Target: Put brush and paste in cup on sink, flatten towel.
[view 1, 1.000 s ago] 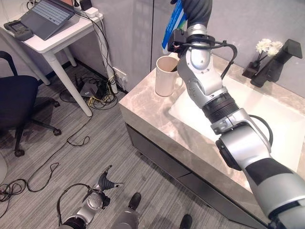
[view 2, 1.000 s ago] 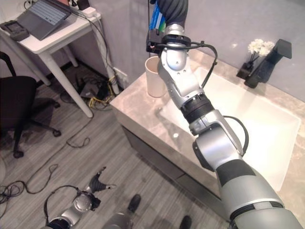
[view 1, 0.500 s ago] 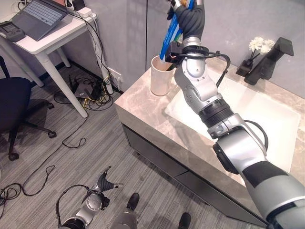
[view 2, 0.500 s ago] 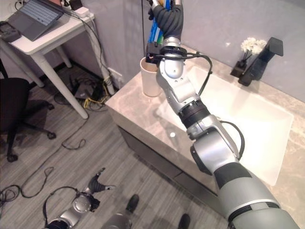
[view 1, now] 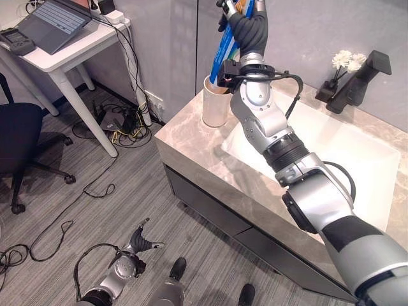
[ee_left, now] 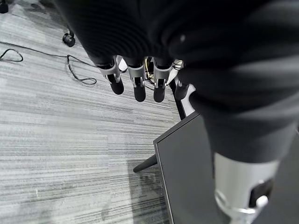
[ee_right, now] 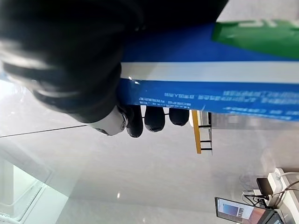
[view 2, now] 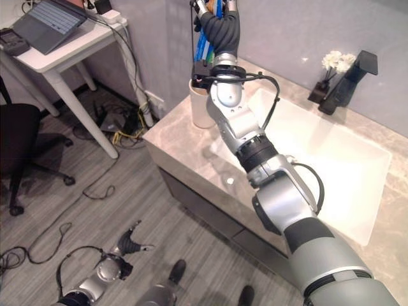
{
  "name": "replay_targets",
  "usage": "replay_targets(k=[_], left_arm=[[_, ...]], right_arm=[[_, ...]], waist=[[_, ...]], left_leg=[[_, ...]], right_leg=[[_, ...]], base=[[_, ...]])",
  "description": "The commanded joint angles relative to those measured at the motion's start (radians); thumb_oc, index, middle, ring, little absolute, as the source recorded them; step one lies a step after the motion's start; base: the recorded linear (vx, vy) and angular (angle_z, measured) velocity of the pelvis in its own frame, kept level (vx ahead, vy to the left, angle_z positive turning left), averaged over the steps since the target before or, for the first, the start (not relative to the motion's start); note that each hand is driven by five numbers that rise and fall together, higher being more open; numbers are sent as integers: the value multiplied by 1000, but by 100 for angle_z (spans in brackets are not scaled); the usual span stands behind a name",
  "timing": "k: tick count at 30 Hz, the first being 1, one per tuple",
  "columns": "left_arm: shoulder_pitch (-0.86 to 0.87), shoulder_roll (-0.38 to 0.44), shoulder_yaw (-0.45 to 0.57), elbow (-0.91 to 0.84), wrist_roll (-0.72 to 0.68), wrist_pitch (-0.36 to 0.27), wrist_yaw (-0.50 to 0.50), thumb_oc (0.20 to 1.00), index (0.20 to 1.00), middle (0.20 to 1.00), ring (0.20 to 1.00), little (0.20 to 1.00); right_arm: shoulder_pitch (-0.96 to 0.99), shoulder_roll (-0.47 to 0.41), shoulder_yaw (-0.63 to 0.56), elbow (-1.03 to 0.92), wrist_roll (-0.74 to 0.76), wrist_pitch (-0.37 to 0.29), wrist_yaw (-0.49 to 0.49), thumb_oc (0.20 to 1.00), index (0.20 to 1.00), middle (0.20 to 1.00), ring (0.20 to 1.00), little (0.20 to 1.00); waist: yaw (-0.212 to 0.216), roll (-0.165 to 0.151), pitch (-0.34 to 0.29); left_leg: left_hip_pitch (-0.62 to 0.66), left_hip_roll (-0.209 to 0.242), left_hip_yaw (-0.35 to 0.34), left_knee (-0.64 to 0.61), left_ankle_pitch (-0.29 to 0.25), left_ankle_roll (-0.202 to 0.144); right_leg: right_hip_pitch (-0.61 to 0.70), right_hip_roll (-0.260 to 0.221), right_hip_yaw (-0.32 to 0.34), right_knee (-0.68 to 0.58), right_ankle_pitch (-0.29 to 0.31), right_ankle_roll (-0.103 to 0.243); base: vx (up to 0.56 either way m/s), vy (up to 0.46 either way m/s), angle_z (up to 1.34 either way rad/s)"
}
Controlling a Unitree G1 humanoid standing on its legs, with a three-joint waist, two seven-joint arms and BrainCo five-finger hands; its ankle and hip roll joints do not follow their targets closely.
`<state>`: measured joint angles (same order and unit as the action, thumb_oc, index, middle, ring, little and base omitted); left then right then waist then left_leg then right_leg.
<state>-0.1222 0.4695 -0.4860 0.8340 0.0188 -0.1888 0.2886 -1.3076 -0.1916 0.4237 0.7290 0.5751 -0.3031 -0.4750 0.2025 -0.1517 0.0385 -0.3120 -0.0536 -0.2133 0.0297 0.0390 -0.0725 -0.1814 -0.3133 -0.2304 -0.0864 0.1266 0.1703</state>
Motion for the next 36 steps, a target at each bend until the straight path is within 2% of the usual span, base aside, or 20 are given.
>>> replay_targets(k=[1, 23, 36], left_arm=[[-37, 36, -1, -5, 7, -33, 7, 1000, 1000, 1000, 1000, 1000], [-39, 49, -4, -29, 3, -40, 13, 1000, 1000, 1000, 1000, 1000], [-61, 76, -16, -63, 35, -43, 27, 1000, 1000, 1000, 1000, 1000]], right_arm=[[-84, -65, 0, -26, -11, -45, 10, 200, 200, 200, 200, 200], [-99, -83, 12, 4, -64, -29, -12, 200, 200, 200, 200, 200], [-110, -74, 25, 6, -63, -33, -12, 200, 200, 200, 200, 200]], waist=[[24, 1, 36], [45, 7, 60], [40, 4, 69]], left_leg=[[55, -1, 34, -117, 20, 15], [22, -4, 26, -117, 30, 11], [14, -5, 26, -117, 32, 12]], right_leg=[[87, -66, 65, -1, 274, 91], [68, -65, 53, -1, 268, 91], [68, -66, 52, -1, 277, 91]], base=[[0, 0, 0], [0, 0, 0], [0, 0, 0]])
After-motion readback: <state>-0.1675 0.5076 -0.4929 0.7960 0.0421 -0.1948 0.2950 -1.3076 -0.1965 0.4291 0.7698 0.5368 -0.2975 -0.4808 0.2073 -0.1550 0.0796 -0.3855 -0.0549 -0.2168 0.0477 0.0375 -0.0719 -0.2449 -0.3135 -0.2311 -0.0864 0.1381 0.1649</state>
